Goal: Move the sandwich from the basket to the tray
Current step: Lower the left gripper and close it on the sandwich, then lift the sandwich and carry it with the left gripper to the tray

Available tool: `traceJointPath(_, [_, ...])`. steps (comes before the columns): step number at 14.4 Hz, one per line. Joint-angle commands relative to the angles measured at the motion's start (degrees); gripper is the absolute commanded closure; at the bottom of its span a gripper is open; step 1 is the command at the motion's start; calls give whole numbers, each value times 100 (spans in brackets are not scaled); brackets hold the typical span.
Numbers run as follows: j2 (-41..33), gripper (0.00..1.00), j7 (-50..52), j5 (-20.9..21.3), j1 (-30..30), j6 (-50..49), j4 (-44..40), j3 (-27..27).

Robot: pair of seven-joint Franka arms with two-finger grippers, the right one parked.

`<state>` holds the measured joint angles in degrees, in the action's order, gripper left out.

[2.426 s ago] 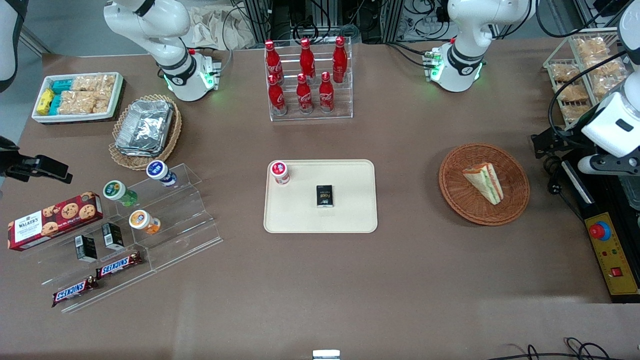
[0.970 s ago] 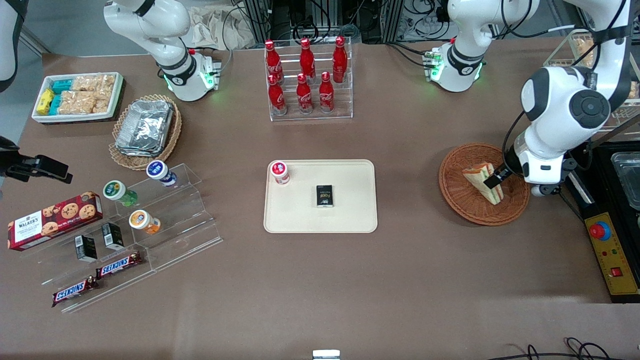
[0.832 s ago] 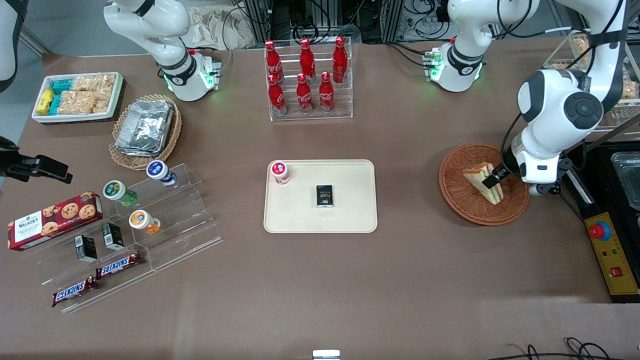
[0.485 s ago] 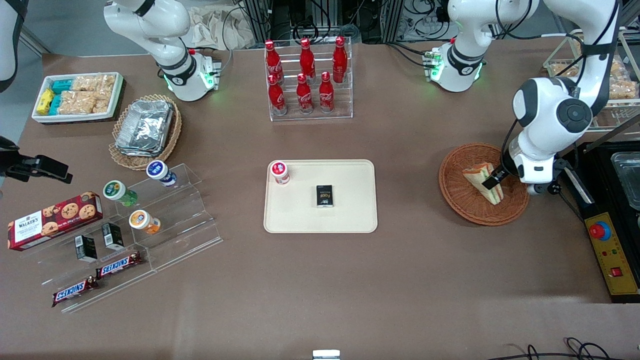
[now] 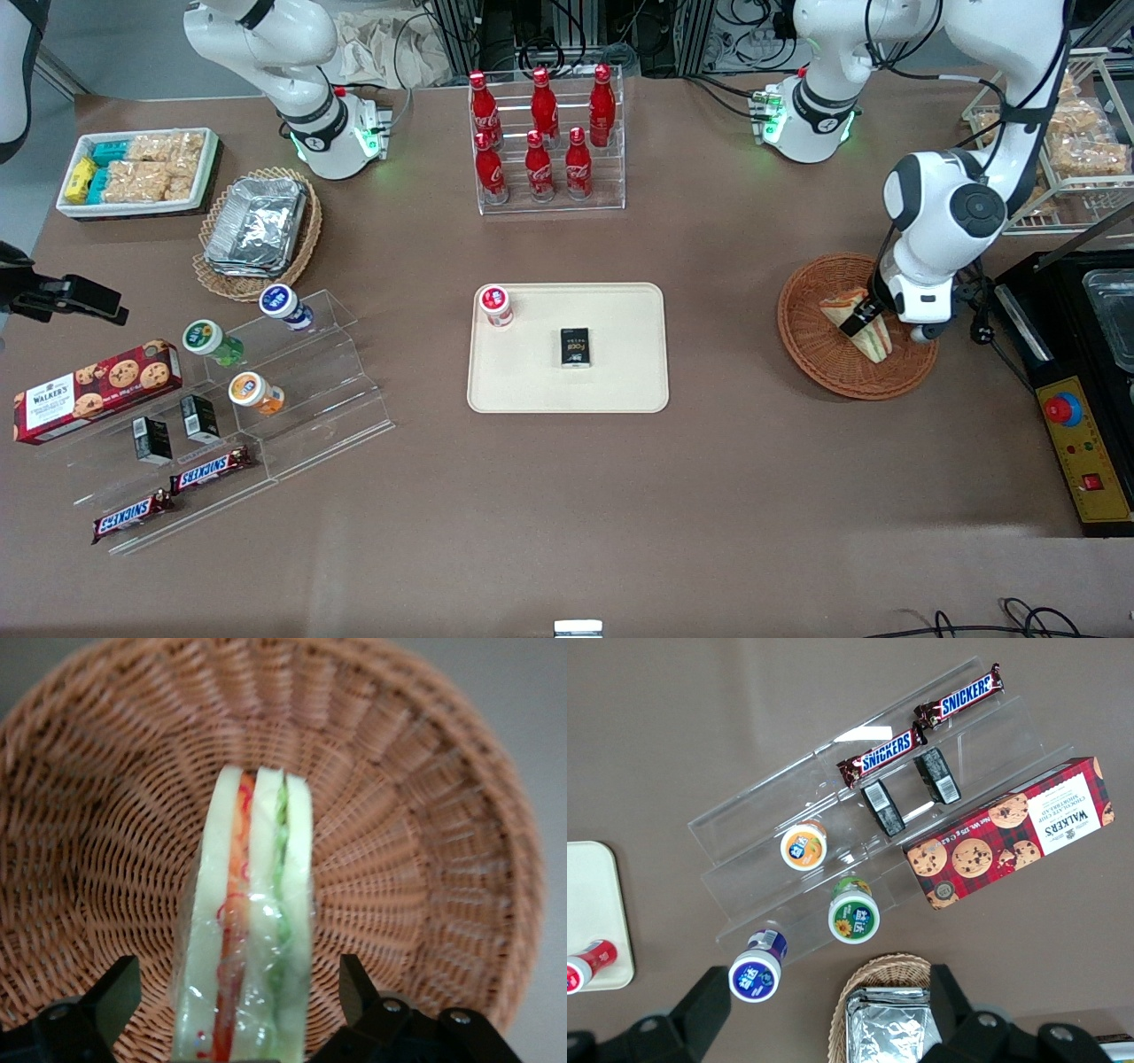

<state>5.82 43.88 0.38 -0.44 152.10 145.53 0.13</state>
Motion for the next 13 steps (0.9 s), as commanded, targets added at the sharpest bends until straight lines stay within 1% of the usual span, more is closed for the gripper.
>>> traceJointPath(1, [85,65,41,24,62,285,107,-48])
traceJointPath(2, [85,100,24,24,71,277,89,-48])
traceJointPath(5, [16,100,59,6,62,206,-25,-48])
traceJointPath(6, [-81,100,94,6,62,84,-95,-48])
traceJointPath(7, [-169,100,120,-11,62,-248,-252,-57])
traceJointPath(10, [-371,100,7,-3,27,-1871,-1181,-83])
traceJointPath(13, [-275,100,-134,-64,-17,-3787,-2727,-92])
